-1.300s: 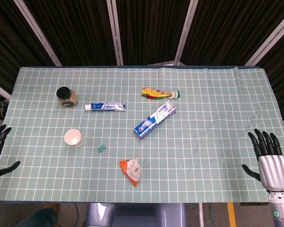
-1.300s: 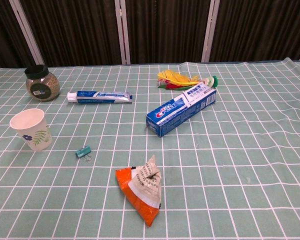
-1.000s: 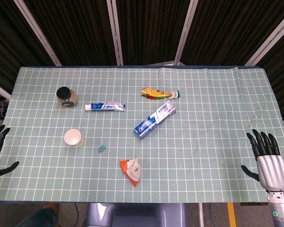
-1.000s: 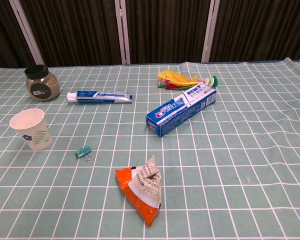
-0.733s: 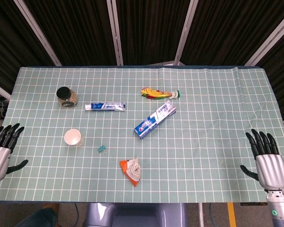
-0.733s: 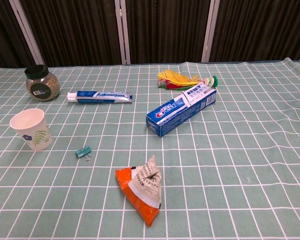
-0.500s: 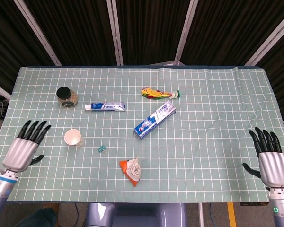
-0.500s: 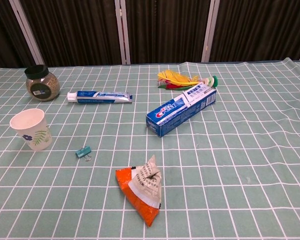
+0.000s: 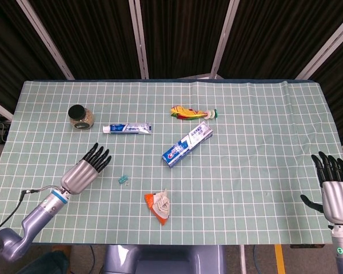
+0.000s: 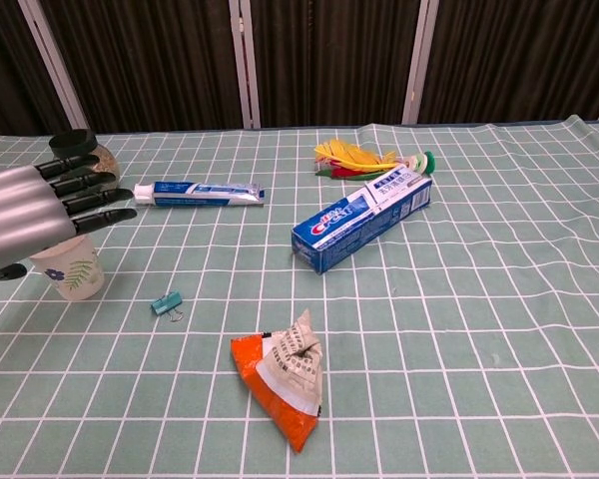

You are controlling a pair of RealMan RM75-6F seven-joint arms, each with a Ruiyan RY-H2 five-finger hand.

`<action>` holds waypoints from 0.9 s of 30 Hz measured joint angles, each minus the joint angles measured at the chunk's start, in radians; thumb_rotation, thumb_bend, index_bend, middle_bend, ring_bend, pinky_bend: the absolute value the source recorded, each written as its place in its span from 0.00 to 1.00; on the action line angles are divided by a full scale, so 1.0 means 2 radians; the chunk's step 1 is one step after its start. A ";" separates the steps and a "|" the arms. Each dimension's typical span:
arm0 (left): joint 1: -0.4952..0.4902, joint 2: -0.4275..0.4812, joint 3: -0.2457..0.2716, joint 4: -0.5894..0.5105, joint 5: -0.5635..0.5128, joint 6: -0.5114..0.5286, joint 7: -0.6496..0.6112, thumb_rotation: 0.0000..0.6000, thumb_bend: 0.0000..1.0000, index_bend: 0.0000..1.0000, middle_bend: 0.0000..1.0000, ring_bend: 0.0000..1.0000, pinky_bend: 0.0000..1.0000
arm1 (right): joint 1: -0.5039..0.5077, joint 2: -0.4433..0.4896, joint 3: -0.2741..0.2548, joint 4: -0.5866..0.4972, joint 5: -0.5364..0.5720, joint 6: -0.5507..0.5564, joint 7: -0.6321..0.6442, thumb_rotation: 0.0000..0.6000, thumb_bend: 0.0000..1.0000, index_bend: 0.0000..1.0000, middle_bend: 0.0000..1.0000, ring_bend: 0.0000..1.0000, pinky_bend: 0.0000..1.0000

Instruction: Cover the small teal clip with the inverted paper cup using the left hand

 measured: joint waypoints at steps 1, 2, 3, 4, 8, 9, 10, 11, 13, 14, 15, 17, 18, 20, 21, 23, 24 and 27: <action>-0.002 -0.004 0.001 0.004 0.001 -0.001 0.006 1.00 0.00 0.02 0.00 0.00 0.00 | 0.000 0.000 0.000 0.000 0.000 0.000 0.001 1.00 0.00 0.00 0.00 0.00 0.00; -0.002 -0.005 0.002 0.006 0.001 -0.002 0.011 1.00 0.00 0.03 0.00 0.00 0.00 | 0.000 0.000 0.000 0.000 0.000 0.000 0.001 1.00 0.00 0.00 0.00 0.00 0.00; -0.003 -0.007 0.003 0.008 0.001 -0.002 0.016 1.00 0.00 0.03 0.00 0.00 0.00 | 0.000 0.001 0.000 0.000 -0.001 0.000 0.002 1.00 0.00 0.00 0.00 0.00 0.00; -0.003 -0.010 0.004 0.011 0.001 -0.002 0.022 1.00 0.00 0.04 0.00 0.00 0.00 | 0.000 0.001 0.000 0.001 -0.001 -0.001 0.003 1.00 0.00 0.00 0.00 0.00 0.00; -0.005 -0.019 0.008 0.022 0.000 -0.001 0.035 1.00 0.00 0.11 0.09 0.05 0.06 | 0.001 0.002 0.000 0.001 -0.001 -0.002 0.006 1.00 0.00 0.00 0.00 0.00 0.00; -0.005 -0.021 0.009 0.023 0.000 0.000 0.035 1.00 0.00 0.15 0.14 0.09 0.10 | 0.001 0.002 0.000 0.001 0.000 -0.002 0.007 1.00 0.00 0.00 0.00 0.00 0.00; -0.005 -0.023 0.009 0.026 0.000 0.003 0.035 1.00 0.00 0.22 0.22 0.17 0.18 | 0.001 0.003 0.000 0.001 0.000 -0.002 0.008 1.00 0.00 0.00 0.00 0.00 0.00; -0.006 -0.025 0.011 0.028 0.002 0.006 0.034 1.00 0.00 0.28 0.27 0.22 0.23 | 0.001 0.003 0.000 0.002 0.000 -0.001 0.008 1.00 0.00 0.00 0.00 0.00 0.00; -0.007 -0.029 0.014 0.035 0.008 0.013 0.031 1.00 0.00 0.40 0.35 0.30 0.33 | 0.001 0.003 0.001 0.002 0.001 -0.002 0.010 1.00 0.00 0.00 0.00 0.00 0.00; -0.008 -0.030 0.015 0.038 0.009 0.014 0.030 1.00 0.00 0.42 0.37 0.31 0.35 | 0.001 0.004 0.001 0.002 0.001 -0.002 0.011 1.00 0.00 0.00 0.00 0.00 0.00; -0.008 -0.032 0.016 0.041 0.009 0.014 0.029 1.00 0.00 0.44 0.38 0.32 0.36 | 0.001 0.004 0.001 0.002 0.002 -0.002 0.011 1.00 0.00 0.00 0.00 0.00 0.00; -0.010 -0.035 0.019 0.049 0.010 0.015 0.028 1.00 0.00 0.47 0.40 0.34 0.38 | 0.000 0.004 0.001 0.002 0.002 -0.002 0.011 1.00 0.00 0.00 0.00 0.00 0.00; -0.011 -0.037 0.019 0.052 0.010 0.016 0.027 1.00 0.00 0.48 0.40 0.35 0.39 | 0.000 0.004 0.001 0.002 0.002 -0.002 0.012 1.00 0.00 0.00 0.00 0.00 0.00; -0.011 -0.038 0.020 0.056 0.009 0.020 0.020 1.00 0.00 0.49 0.41 0.36 0.39 | 0.000 0.004 0.001 0.001 0.002 -0.002 0.012 1.00 0.00 0.00 0.00 0.00 0.00; -0.011 -0.038 0.020 0.057 0.008 0.022 0.015 1.00 0.00 0.50 0.42 0.37 0.40 | 0.000 0.005 0.000 0.001 0.002 -0.002 0.011 1.00 0.00 0.00 0.00 0.00 0.00; -0.010 -0.038 0.018 0.055 0.004 0.029 0.000 1.00 0.00 0.51 0.42 0.37 0.40 | 0.001 0.005 0.000 0.001 0.002 -0.003 0.011 1.00 0.00 0.00 0.00 0.00 0.00; -0.009 -0.038 0.016 0.053 0.001 0.033 -0.009 1.00 0.00 0.51 0.42 0.37 0.40 | 0.001 0.005 0.000 0.001 0.002 -0.003 0.011 1.00 0.00 0.00 0.00 0.00 0.00; -0.005 -0.034 0.007 0.041 -0.016 0.044 -0.053 1.00 0.00 0.51 0.42 0.37 0.40 | 0.001 0.005 0.000 0.000 0.002 -0.004 0.011 1.00 0.00 0.00 0.00 0.00 0.00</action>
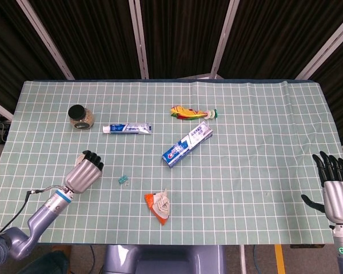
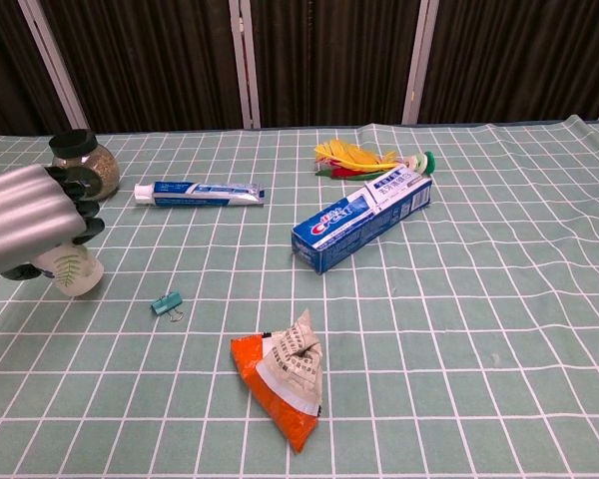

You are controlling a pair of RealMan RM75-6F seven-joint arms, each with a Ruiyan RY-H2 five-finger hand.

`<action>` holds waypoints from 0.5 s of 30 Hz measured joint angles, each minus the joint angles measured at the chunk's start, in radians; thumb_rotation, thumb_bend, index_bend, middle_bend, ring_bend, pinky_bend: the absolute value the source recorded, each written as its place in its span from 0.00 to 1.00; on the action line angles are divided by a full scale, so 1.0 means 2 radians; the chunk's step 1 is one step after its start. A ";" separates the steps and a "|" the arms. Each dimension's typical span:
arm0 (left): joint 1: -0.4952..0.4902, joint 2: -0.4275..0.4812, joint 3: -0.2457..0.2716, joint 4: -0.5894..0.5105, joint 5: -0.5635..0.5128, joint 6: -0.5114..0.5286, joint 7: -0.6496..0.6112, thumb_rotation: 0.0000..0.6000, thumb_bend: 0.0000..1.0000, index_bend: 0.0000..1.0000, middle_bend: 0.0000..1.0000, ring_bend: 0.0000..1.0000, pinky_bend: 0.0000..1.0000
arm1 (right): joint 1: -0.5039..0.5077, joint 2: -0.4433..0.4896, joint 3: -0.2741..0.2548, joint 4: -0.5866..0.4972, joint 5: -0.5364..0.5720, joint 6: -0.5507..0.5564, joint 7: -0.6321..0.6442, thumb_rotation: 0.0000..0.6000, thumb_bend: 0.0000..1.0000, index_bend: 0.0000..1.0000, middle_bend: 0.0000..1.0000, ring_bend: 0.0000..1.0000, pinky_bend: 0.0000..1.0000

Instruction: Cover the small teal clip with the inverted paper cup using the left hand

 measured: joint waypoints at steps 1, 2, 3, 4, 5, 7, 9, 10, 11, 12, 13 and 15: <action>0.002 0.003 -0.005 -0.008 -0.010 0.002 -0.024 1.00 0.00 0.51 0.42 0.37 0.40 | 0.000 0.000 0.000 0.000 0.000 0.000 0.000 1.00 0.00 0.00 0.00 0.00 0.00; 0.003 0.005 -0.009 -0.015 -0.018 0.003 -0.045 1.00 0.00 0.51 0.41 0.37 0.40 | 0.000 0.000 0.000 0.000 0.000 -0.001 0.000 1.00 0.00 0.00 0.00 0.00 0.00; 0.003 0.009 -0.013 -0.023 -0.027 0.002 -0.068 1.00 0.00 0.51 0.41 0.37 0.40 | 0.000 0.000 -0.001 -0.001 0.000 -0.001 -0.001 1.00 0.00 0.00 0.00 0.00 0.00; 0.004 0.014 -0.018 -0.035 -0.040 0.000 -0.102 1.00 0.00 0.51 0.41 0.37 0.40 | 0.000 0.000 -0.001 -0.001 -0.001 -0.001 -0.001 1.00 0.00 0.00 0.00 0.00 0.00; 0.005 0.019 -0.021 -0.044 -0.049 -0.003 -0.130 1.00 0.00 0.51 0.41 0.37 0.40 | 0.000 0.000 -0.001 -0.001 -0.001 -0.001 -0.001 1.00 0.00 0.00 0.00 0.00 0.00; 0.006 0.032 -0.029 -0.066 -0.071 -0.014 -0.199 1.00 0.00 0.51 0.41 0.37 0.40 | 0.001 0.000 -0.001 -0.002 -0.001 -0.001 -0.002 1.00 0.00 0.00 0.00 0.00 0.00; 0.006 0.044 -0.035 -0.083 -0.088 -0.025 -0.262 1.00 0.00 0.51 0.40 0.37 0.40 | 0.001 0.000 -0.001 -0.003 -0.001 -0.001 -0.002 1.00 0.00 0.00 0.00 0.00 0.00; 0.006 0.052 -0.038 -0.093 -0.100 -0.034 -0.304 1.00 0.00 0.51 0.40 0.37 0.40 | 0.001 0.000 -0.001 -0.003 -0.001 -0.001 -0.002 1.00 0.00 0.00 0.00 0.00 0.00; 0.006 0.058 -0.041 -0.099 -0.108 -0.042 -0.334 1.00 0.00 0.51 0.40 0.37 0.40 | 0.001 0.000 -0.001 -0.003 -0.001 -0.001 -0.002 1.00 0.00 0.00 0.00 0.00 0.00; 0.006 0.063 -0.043 -0.105 -0.116 -0.050 -0.364 1.00 0.00 0.51 0.40 0.37 0.40 | 0.001 -0.001 -0.001 -0.003 -0.001 -0.001 -0.003 1.00 0.00 0.00 0.00 0.00 0.00; 0.005 0.070 -0.046 -0.111 -0.127 -0.062 -0.402 1.00 0.00 0.51 0.40 0.37 0.40 | 0.001 -0.001 -0.001 -0.003 -0.001 -0.002 -0.003 1.00 0.00 0.00 0.00 0.00 0.00; 0.003 0.079 -0.049 -0.117 -0.143 -0.084 -0.454 1.00 0.00 0.51 0.40 0.37 0.40 | 0.002 -0.001 -0.002 -0.002 0.000 -0.004 -0.004 1.00 0.00 0.00 0.00 0.00 0.00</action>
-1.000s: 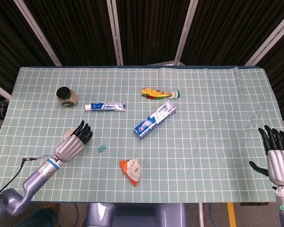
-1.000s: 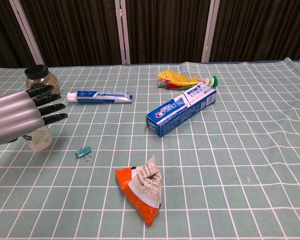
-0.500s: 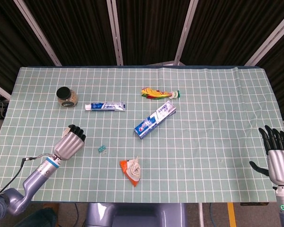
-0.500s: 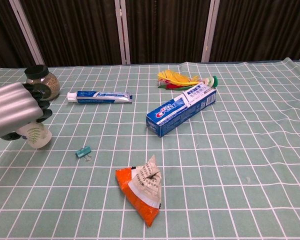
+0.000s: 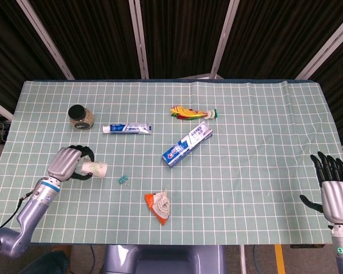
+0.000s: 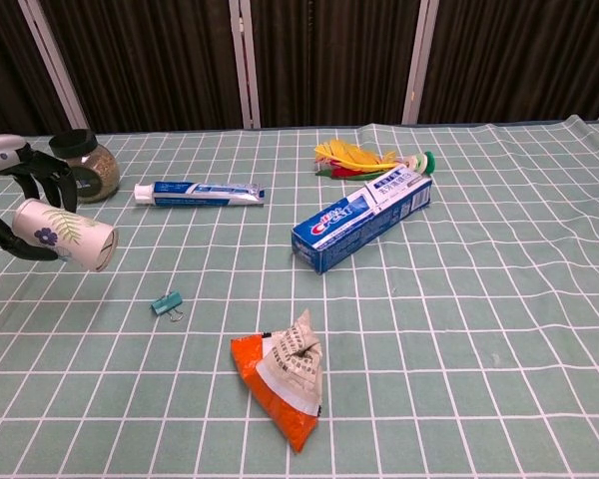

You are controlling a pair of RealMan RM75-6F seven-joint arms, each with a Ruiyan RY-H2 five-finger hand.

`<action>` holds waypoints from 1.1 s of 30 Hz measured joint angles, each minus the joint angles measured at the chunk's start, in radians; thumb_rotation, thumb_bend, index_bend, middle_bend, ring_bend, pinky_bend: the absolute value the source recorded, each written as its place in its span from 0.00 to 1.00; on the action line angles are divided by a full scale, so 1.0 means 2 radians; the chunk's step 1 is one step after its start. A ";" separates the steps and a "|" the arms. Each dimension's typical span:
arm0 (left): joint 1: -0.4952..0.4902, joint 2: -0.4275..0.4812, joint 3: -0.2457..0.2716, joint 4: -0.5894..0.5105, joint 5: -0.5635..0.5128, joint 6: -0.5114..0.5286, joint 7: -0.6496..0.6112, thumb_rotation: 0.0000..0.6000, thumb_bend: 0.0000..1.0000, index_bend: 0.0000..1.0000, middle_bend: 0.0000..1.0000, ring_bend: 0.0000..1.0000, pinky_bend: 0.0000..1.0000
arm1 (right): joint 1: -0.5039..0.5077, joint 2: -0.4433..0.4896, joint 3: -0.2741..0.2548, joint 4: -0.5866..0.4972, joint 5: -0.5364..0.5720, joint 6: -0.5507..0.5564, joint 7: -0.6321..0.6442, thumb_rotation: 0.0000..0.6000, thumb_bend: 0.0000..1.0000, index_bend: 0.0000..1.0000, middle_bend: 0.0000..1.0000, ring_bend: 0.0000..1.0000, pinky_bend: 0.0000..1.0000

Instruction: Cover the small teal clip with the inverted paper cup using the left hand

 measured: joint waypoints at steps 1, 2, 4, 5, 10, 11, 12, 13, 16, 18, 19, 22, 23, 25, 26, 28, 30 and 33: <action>-0.002 0.005 -0.001 -0.001 -0.010 -0.017 -0.031 1.00 0.00 0.51 0.40 0.37 0.40 | 0.000 0.000 0.000 0.000 0.000 -0.001 0.000 1.00 0.00 0.00 0.00 0.00 0.00; -0.003 0.007 -0.002 0.000 -0.017 -0.031 -0.051 1.00 0.00 0.51 0.40 0.37 0.40 | 0.001 0.000 0.000 0.000 0.001 -0.001 -0.001 1.00 0.00 0.00 0.00 0.00 0.00; -0.008 0.010 -0.002 0.008 -0.030 -0.062 -0.087 1.00 0.00 0.51 0.40 0.36 0.40 | 0.001 -0.001 0.000 0.001 0.001 -0.002 -0.002 1.00 0.00 0.00 0.00 0.00 0.00; -0.010 0.010 -0.002 0.013 -0.034 -0.072 -0.096 1.00 0.00 0.51 0.40 0.36 0.40 | 0.001 -0.001 0.000 0.001 0.002 -0.002 -0.002 1.00 0.00 0.00 0.00 0.00 0.00; -0.019 0.003 0.006 0.048 -0.038 -0.096 -0.131 1.00 0.00 0.47 0.37 0.34 0.38 | 0.001 -0.001 0.000 0.001 0.004 -0.003 -0.002 1.00 0.00 0.00 0.00 0.00 0.00; -0.021 0.002 0.008 0.054 -0.038 -0.101 -0.133 1.00 0.00 0.42 0.31 0.29 0.35 | 0.001 -0.001 0.000 0.001 0.003 -0.004 -0.003 1.00 0.00 0.00 0.00 0.00 0.00; -0.022 0.001 0.011 0.058 -0.038 -0.106 -0.135 1.00 0.00 0.38 0.26 0.24 0.32 | 0.001 -0.001 0.000 0.001 0.003 -0.004 -0.003 1.00 0.00 0.00 0.00 0.00 0.00; -0.025 0.000 0.014 0.060 -0.036 -0.110 -0.137 1.00 0.00 0.29 0.16 0.15 0.25 | 0.001 -0.001 0.000 0.001 0.003 -0.004 -0.003 1.00 0.00 0.00 0.00 0.00 0.00; -0.026 0.003 0.018 0.060 -0.028 -0.106 -0.139 1.00 0.00 0.05 0.00 0.00 0.05 | 0.001 0.000 0.000 0.000 0.004 -0.004 -0.003 1.00 0.00 0.00 0.00 0.00 0.00; -0.025 0.004 0.020 0.060 -0.022 -0.095 -0.133 1.00 0.00 0.00 0.00 0.00 0.00 | 0.001 0.000 0.000 0.000 0.004 -0.004 -0.002 1.00 0.00 0.00 0.00 0.00 0.00; -0.024 0.004 0.021 0.060 -0.018 -0.086 -0.124 1.00 0.00 0.00 0.00 0.00 0.00 | 0.001 0.000 0.000 0.000 0.004 -0.004 -0.002 1.00 0.00 0.00 0.00 0.00 0.00; -0.021 0.005 0.023 0.058 -0.009 -0.062 -0.084 1.00 0.00 0.00 0.00 0.00 0.00 | 0.002 0.001 0.000 -0.001 0.005 -0.006 0.000 1.00 0.00 0.00 0.00 0.00 0.00; -0.020 0.006 0.024 0.055 -0.007 -0.055 -0.068 1.00 0.00 0.00 0.00 0.00 0.00 | 0.002 0.001 0.000 -0.001 0.005 -0.006 0.000 1.00 0.00 0.00 0.00 0.00 0.00; -0.018 0.008 0.025 0.045 -0.001 -0.039 -0.021 1.00 0.00 0.00 0.00 0.00 0.00 | 0.002 0.002 0.000 -0.002 0.006 -0.007 0.002 1.00 0.00 0.00 0.00 0.00 0.00; -0.017 0.009 0.026 0.039 -0.001 -0.034 0.003 1.00 0.00 0.00 0.00 0.00 0.00 | 0.002 0.002 0.000 -0.002 0.005 -0.007 0.002 1.00 0.00 0.00 0.00 0.00 0.00; -0.014 0.009 0.026 0.024 -0.002 -0.022 0.068 1.00 0.00 0.02 0.00 0.00 0.00 | 0.002 0.003 0.000 -0.003 0.004 -0.006 0.002 1.00 0.00 0.00 0.00 0.00 0.00; -0.012 0.009 0.027 0.010 -0.006 -0.014 0.130 1.00 0.00 0.05 0.00 0.00 0.00 | 0.002 0.003 0.000 -0.003 0.004 -0.006 0.003 1.00 0.00 0.00 0.00 0.00 0.00; -0.009 0.007 0.027 -0.014 -0.018 -0.001 0.234 1.00 0.00 0.07 0.00 0.00 0.00 | 0.002 0.004 0.000 -0.003 0.004 -0.006 0.004 1.00 0.00 0.00 0.00 0.00 0.00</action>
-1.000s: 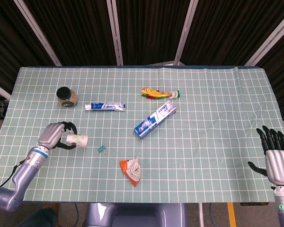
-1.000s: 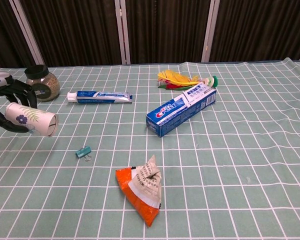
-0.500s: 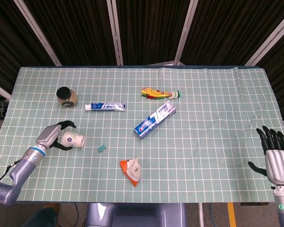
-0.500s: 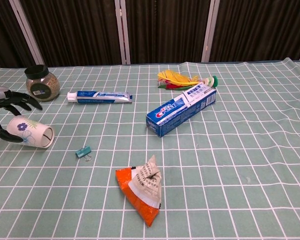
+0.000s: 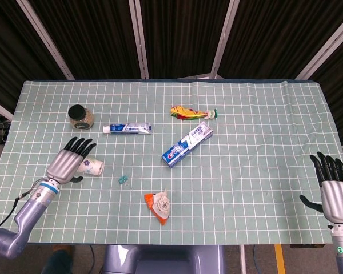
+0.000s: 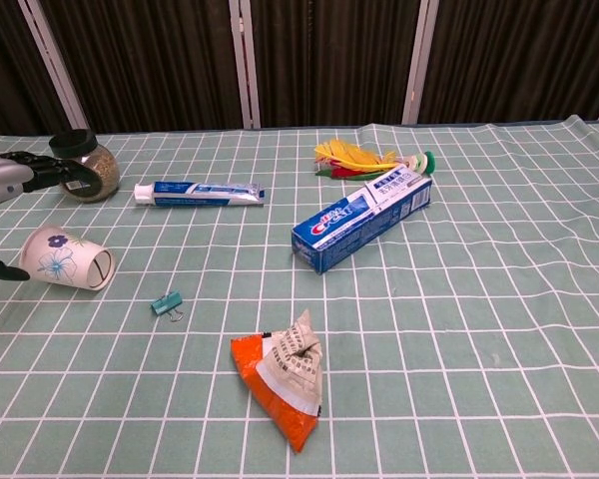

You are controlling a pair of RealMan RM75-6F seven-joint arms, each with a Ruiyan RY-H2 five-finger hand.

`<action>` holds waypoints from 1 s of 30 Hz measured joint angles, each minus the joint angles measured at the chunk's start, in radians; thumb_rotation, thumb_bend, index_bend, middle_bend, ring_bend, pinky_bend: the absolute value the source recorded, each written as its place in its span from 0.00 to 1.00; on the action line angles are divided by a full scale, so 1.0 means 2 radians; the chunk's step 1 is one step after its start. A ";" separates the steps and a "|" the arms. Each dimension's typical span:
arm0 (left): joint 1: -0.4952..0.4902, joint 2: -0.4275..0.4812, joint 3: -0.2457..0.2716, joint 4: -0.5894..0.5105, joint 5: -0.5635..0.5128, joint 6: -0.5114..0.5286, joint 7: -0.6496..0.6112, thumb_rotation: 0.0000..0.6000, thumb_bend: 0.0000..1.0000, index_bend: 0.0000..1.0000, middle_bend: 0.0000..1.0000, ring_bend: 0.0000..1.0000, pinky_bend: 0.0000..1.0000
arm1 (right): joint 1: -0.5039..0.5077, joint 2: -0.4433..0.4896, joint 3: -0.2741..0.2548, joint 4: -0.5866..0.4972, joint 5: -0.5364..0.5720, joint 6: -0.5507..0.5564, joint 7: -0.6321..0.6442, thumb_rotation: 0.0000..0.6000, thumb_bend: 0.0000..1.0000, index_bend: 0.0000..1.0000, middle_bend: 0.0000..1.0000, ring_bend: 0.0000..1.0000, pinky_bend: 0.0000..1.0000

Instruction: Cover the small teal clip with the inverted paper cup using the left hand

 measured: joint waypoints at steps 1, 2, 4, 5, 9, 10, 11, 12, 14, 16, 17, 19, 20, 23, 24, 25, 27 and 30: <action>0.001 -0.002 0.000 -0.009 -0.007 0.005 0.041 1.00 0.00 0.07 0.00 0.00 0.00 | 0.000 0.000 0.000 0.000 0.000 0.000 0.001 1.00 0.00 0.00 0.00 0.00 0.00; 0.002 -0.004 0.000 -0.016 -0.013 0.008 0.070 1.00 0.00 0.07 0.00 0.00 0.00 | 0.000 0.000 0.000 0.000 0.000 -0.001 0.001 1.00 0.00 0.00 0.00 0.00 0.00; 0.003 -0.013 0.001 -0.027 -0.027 0.016 0.140 1.00 0.00 0.07 0.00 0.00 0.01 | 0.000 0.002 0.000 0.000 0.001 -0.001 0.005 1.00 0.00 0.00 0.00 0.00 0.00; 0.003 -0.019 0.002 -0.030 -0.034 0.020 0.171 1.00 0.00 0.07 0.00 0.00 0.01 | 0.000 0.002 0.000 0.000 0.002 -0.001 0.007 1.00 0.00 0.00 0.00 0.00 0.00; 0.003 -0.055 0.003 -0.036 -0.071 0.038 0.289 1.00 0.00 0.09 0.01 0.00 0.07 | -0.001 0.004 0.001 0.001 0.002 -0.001 0.011 1.00 0.00 0.00 0.00 0.00 0.00; 0.003 -0.068 0.003 -0.037 -0.083 0.044 0.314 1.00 0.00 0.09 0.01 0.01 0.09 | -0.001 0.005 0.001 0.001 0.003 -0.001 0.011 1.00 0.00 0.00 0.00 0.00 0.00; 0.002 -0.078 0.004 -0.038 -0.092 0.048 0.328 1.00 0.00 0.10 0.02 0.02 0.10 | -0.001 0.005 0.001 0.001 0.003 -0.001 0.012 1.00 0.00 0.00 0.00 0.00 0.00; 0.002 -0.087 0.005 -0.037 -0.098 0.051 0.341 1.00 0.00 0.10 0.02 0.03 0.11 | -0.001 0.005 0.001 0.001 0.004 -0.001 0.013 1.00 0.00 0.00 0.00 0.00 0.00; -0.001 -0.100 0.007 -0.031 -0.104 0.056 0.365 1.00 0.00 0.12 0.05 0.05 0.12 | -0.002 0.007 0.002 0.002 0.005 -0.001 0.016 1.00 0.00 0.00 0.00 0.00 0.00; -0.003 -0.114 0.008 -0.023 -0.110 0.062 0.383 1.00 0.00 0.13 0.07 0.06 0.14 | -0.002 0.007 0.002 0.002 0.005 0.000 0.017 1.00 0.00 0.00 0.00 0.00 0.00; -0.004 -0.119 0.009 -0.020 -0.113 0.064 0.390 1.00 0.00 0.14 0.08 0.06 0.16 | -0.002 0.008 0.002 0.002 0.005 0.000 0.018 1.00 0.00 0.00 0.00 0.00 0.00; -0.005 -0.127 0.012 -0.013 -0.116 0.070 0.401 1.00 0.00 0.15 0.09 0.08 0.18 | -0.003 0.008 0.002 0.002 0.005 0.000 0.017 1.00 0.00 0.00 0.00 0.00 0.00; -0.006 -0.130 0.013 -0.010 -0.117 0.072 0.404 1.00 0.00 0.16 0.10 0.10 0.20 | -0.003 0.008 0.002 0.002 0.005 0.000 0.017 1.00 0.00 0.00 0.00 0.00 0.00; -0.006 -0.135 0.016 -0.006 -0.117 0.078 0.411 1.00 0.00 0.18 0.13 0.14 0.25 | -0.002 0.007 0.002 0.002 0.006 0.000 0.017 1.00 0.00 0.00 0.00 0.00 0.00; -0.006 -0.136 0.016 -0.005 -0.117 0.080 0.412 1.00 0.00 0.19 0.14 0.16 0.26 | -0.002 0.007 0.002 0.002 0.006 -0.001 0.016 1.00 0.00 0.00 0.00 0.00 0.00; -0.006 -0.137 0.017 -0.003 -0.117 0.082 0.414 1.00 0.00 0.23 0.17 0.19 0.29 | -0.002 0.007 0.002 0.002 0.006 -0.001 0.016 1.00 0.00 0.00 0.00 0.00 0.00; -0.006 -0.138 0.017 -0.001 -0.117 0.084 0.415 1.00 0.00 0.32 0.25 0.25 0.34 | -0.002 0.007 0.002 0.003 0.006 -0.001 0.016 1.00 0.00 0.00 0.00 0.00 0.00; -0.007 -0.139 0.018 0.004 -0.115 0.085 0.416 1.00 0.00 0.47 0.41 0.39 0.44 | -0.002 0.007 0.002 0.003 0.007 -0.002 0.016 1.00 0.00 0.00 0.00 0.00 0.00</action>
